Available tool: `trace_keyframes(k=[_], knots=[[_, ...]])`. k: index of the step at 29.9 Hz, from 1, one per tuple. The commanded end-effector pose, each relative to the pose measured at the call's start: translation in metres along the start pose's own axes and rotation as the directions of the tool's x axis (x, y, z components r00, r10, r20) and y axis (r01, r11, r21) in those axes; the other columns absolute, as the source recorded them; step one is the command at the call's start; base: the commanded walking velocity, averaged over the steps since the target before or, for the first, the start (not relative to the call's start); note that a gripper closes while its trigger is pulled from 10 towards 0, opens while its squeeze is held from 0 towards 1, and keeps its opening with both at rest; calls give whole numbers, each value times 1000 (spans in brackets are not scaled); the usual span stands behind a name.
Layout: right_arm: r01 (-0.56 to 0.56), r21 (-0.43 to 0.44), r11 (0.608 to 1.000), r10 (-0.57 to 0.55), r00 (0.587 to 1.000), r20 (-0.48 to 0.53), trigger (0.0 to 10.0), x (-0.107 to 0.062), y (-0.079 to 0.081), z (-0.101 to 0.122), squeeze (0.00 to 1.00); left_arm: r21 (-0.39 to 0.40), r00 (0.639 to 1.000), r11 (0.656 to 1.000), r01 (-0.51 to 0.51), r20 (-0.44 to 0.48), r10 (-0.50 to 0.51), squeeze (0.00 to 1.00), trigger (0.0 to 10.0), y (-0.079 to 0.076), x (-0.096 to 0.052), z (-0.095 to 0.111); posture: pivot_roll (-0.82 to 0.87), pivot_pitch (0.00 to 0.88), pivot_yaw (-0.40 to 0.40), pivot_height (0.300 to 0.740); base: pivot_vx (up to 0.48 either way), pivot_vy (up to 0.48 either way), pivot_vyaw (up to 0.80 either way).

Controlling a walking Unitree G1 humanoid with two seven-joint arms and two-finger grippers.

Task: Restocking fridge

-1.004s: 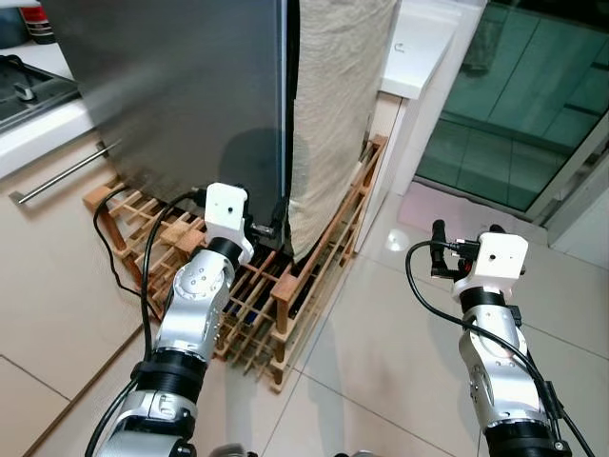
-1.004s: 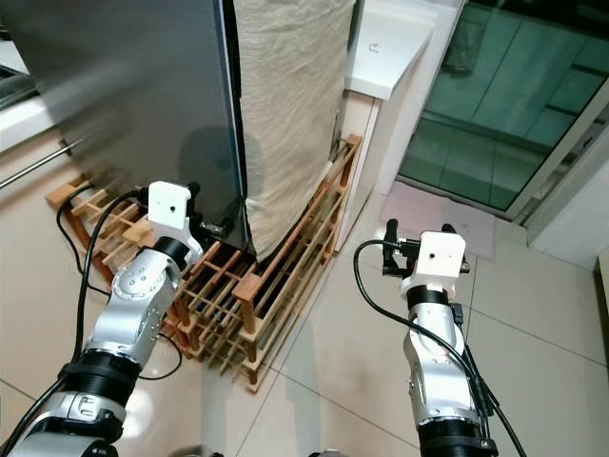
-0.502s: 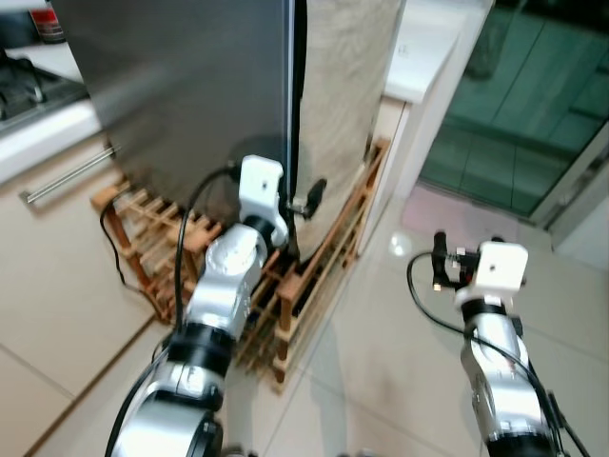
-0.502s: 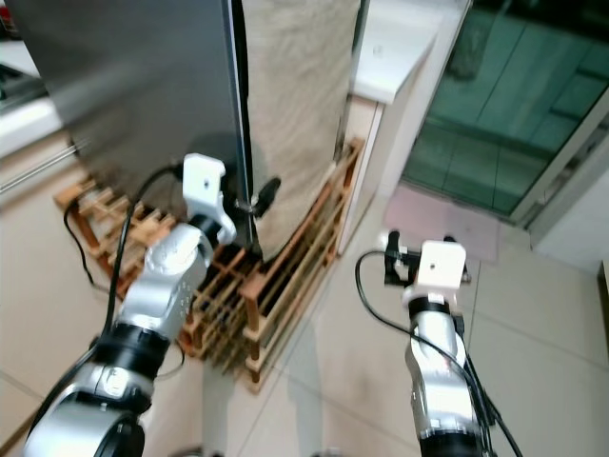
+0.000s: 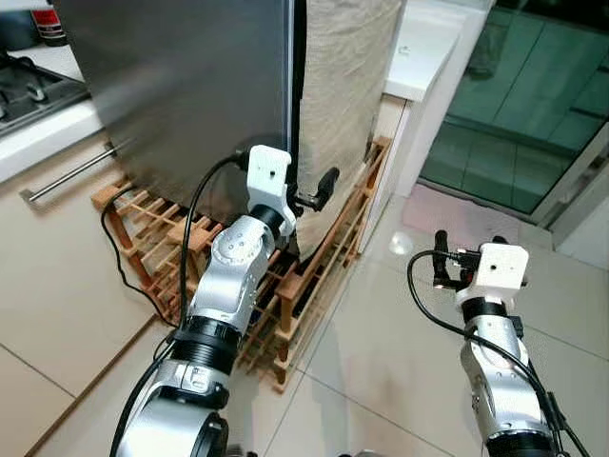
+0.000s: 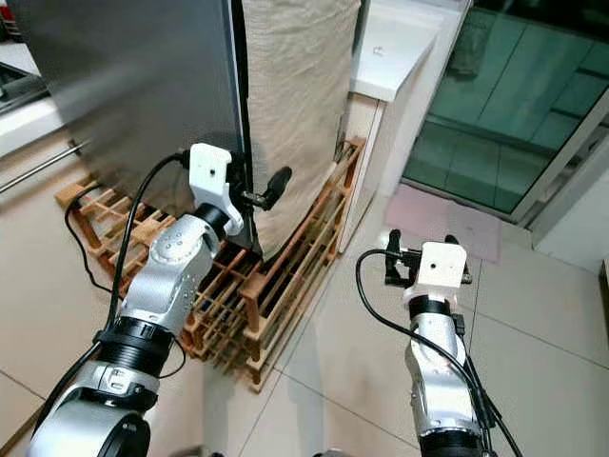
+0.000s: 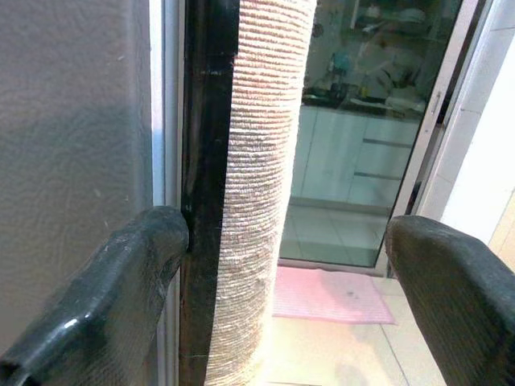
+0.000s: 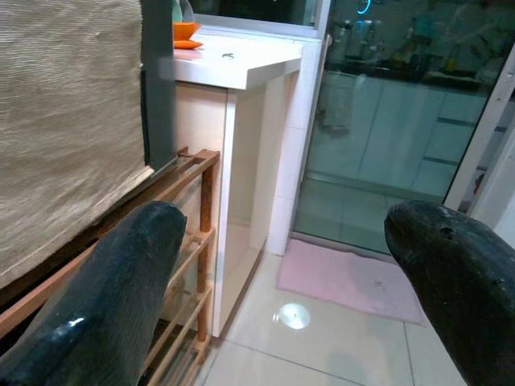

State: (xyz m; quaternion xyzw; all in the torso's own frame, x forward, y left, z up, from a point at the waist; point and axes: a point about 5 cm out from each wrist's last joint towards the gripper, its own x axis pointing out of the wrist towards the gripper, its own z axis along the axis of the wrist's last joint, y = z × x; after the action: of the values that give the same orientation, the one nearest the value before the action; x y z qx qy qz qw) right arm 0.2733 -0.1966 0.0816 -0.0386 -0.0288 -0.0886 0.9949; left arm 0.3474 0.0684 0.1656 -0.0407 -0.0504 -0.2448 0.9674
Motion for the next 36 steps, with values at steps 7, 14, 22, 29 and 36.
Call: trace_keyframes(k=[7, 14, 22, 29, 36], knots=[[11, -9, 1000, -11, 1000, 12, 10000, 2, -3, 1, 86, 36, 998, 997, 63, -27, -63, 0, 10000, -34, 10, 3, 56, 0, -23, 736, 0, 0, 0], [8, -12, 1000, -7, 1000, 10, 10000, 4, -4, 2, 86, 203, 990, 970, 133, -66, -122, 0, 10000, -61, 20, 1, 57, 0, -28, 736, 0, 0, 0], [5, -11, 1000, -5, 1000, 10, 10000, 6, -4, 3, 90, 78, 947, 944, 320, -19, -320, 0, 10000, -93, 21, 12, 53, 0, -28, 736, 0, 0, 0], [-1, -9, 1000, 1, 1000, 6, 10000, 5, -4, 2, 82, -25, 841, 861, 507, 232, -489, 0, 10000, -111, 11, 59, 54, 0, -33, 736, 0, 0, 0], [-7, -12, 1000, 7, 1000, -2, 10000, 5, -5, 0, 86, 12, 828, 856, 516, 248, -503, 0, 10000, -92, 3, 67, 58, 0, -39, 736, 0, 0, 0]])
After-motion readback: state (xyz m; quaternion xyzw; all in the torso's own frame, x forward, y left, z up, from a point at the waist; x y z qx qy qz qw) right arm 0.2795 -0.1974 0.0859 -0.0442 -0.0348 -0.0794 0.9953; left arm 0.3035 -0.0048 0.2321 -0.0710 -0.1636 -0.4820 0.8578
